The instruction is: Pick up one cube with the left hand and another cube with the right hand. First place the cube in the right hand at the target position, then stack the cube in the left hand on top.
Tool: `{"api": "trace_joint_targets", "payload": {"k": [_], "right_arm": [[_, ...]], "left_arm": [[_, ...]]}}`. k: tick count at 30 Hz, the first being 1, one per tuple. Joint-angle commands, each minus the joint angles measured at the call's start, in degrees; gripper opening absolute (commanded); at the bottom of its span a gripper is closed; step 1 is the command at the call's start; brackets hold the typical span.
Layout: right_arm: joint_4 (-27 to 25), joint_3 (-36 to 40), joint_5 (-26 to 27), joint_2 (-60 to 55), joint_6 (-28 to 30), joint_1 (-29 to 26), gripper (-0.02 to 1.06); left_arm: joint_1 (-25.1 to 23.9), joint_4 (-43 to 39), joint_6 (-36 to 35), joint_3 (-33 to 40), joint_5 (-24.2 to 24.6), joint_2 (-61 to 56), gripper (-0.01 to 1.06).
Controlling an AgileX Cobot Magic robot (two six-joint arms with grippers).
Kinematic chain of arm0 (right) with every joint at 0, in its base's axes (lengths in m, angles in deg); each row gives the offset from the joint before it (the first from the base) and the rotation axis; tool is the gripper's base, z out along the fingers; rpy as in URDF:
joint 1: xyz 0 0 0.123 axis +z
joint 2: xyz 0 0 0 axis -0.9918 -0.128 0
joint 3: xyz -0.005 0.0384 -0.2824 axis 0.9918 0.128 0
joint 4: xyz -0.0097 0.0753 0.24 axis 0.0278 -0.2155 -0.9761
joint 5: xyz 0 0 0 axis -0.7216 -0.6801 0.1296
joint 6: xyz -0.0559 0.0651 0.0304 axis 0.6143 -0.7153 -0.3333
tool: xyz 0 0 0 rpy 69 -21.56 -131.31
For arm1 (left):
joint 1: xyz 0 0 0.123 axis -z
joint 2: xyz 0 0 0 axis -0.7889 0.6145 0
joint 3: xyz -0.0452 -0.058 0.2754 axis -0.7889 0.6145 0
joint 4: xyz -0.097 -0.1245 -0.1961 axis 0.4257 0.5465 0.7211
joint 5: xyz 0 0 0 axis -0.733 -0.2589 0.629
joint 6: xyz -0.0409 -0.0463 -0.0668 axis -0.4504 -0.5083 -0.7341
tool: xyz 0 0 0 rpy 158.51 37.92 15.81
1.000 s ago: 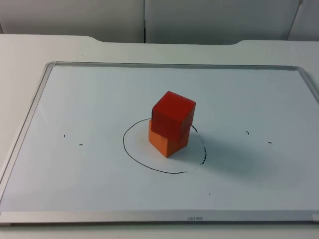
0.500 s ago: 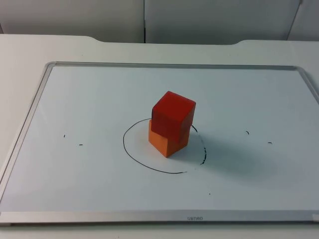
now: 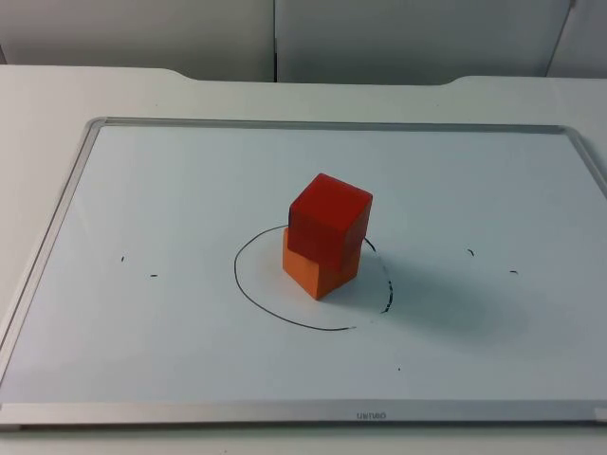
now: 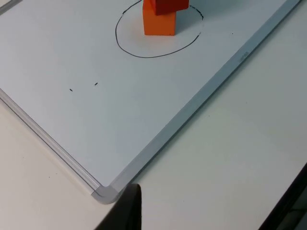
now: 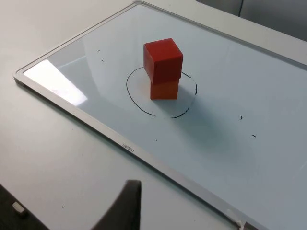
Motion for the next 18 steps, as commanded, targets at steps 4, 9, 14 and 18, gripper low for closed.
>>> {"api": "trace_joint_targets", "payload": {"k": [4,9,14,18], "right_arm": [[0.0,0.3,0.1,0.3,0.0,-0.4,1.05],[0.0,0.3,0.1,0.3,0.0,-0.4,1.05],[0.0,0.3,0.1,0.3,0.0,-0.4,1.05],[0.0,0.3,0.1,0.3,0.0,-0.4,1.05]], "left_arm": [[0.4,0.0,0.0,0.0,-0.3,-0.4,1.05],[0.4,0.0,0.0,0.0,-0.4,-0.4,1.05],[0.4,0.0,0.0,0.0,-0.4,-0.4,1.05],[0.4,0.0,0.0,0.0,-0.4,-0.4,1.05]]}}
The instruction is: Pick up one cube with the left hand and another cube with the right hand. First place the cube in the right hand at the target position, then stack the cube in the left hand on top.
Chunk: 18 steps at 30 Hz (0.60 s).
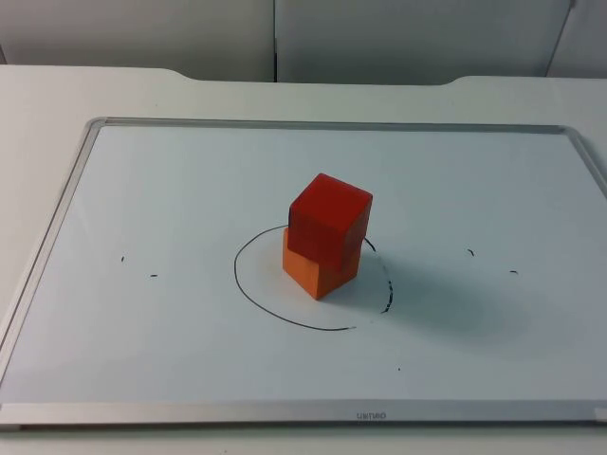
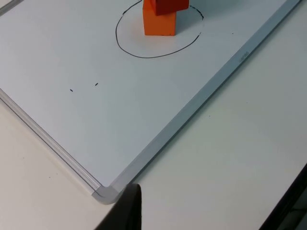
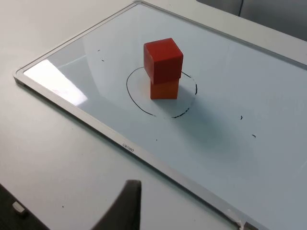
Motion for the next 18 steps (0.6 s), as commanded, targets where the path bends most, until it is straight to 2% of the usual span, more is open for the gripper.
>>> {"api": "trace_joint_targets", "payload": {"k": [1,10,14,18], "right_arm": [[0.0,0.3,0.2,0.3,0.0,-0.4,1.05],[0.5,0.3,0.2,0.3,-0.4,-0.4,1.05],[0.5,0.3,0.3,0.3,-2.4,-0.4,1.05],[0.4,0.4,0.4,0.3,-7.2,-0.4,1.05]], "left_arm": [[0.4,0.0,0.0,0.0,-0.4,-0.4,1.05],[0.4,0.0,0.0,0.0,-0.4,-0.4,1.05],[0.4,0.0,0.0,0.0,-0.4,-0.4,1.05],[0.4,0.0,0.0,0.0,-0.4,-0.4,1.05]]}}
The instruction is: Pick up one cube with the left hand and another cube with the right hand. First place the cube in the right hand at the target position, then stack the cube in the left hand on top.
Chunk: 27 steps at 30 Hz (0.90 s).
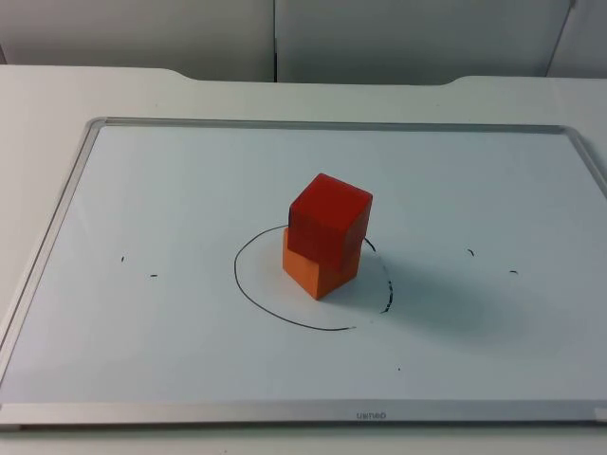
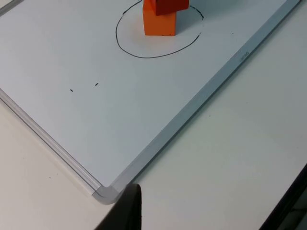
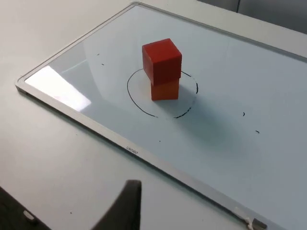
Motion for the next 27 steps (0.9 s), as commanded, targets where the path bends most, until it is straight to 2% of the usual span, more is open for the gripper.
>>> {"api": "trace_joint_targets", "payload": {"k": [1,27], "right_arm": [[0.3,0.4,0.4,0.3,-2.4,-0.4,1.05],[-0.6,0.5,0.4,0.3,-3.2,-0.4,1.05]], "left_arm": [[0.4,0.0,0.0,0.0,-0.4,-0.4,1.05],[0.3,0.0,0.0,0.0,-0.4,-0.4,1.05]]}}
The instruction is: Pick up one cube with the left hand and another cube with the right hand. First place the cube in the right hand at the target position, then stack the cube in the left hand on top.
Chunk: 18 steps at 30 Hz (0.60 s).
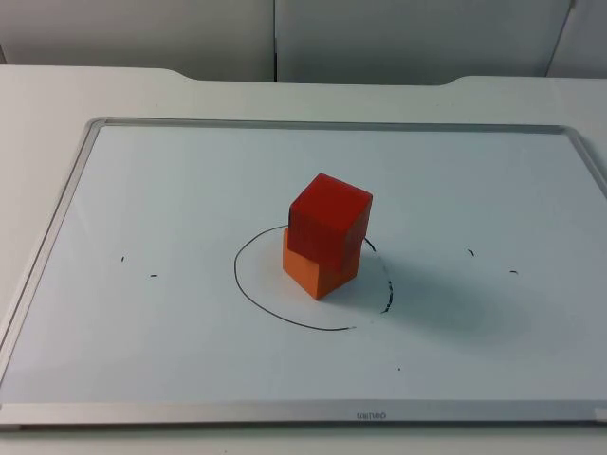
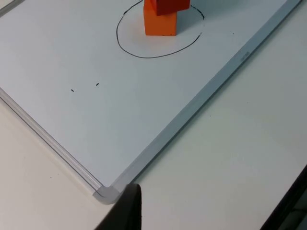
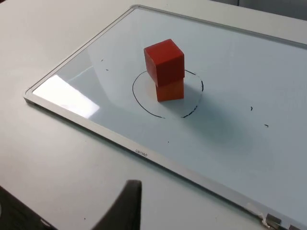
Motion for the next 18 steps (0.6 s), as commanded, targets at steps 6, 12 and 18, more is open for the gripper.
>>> {"api": "trace_joint_targets", "payload": {"k": [6,12,18], "right_arm": [[-0.2,0.4,0.4,0.3,-0.1,-5.4,1.05],[-0.2,0.4,0.5,0.3,-0.1,-13.8,1.05],[-0.2,0.4,0.5,0.3,-0.1,-20.0,1.05]], "left_arm": [[-4.5,0.2,0.0,0.0,-0.4,-0.7,1.05],[-12.1,0.2,0.0,0.0,-0.4,-2.9,1.05],[-19.6,0.2,0.0,0.0,-0.4,-7.4,1.05]]}}
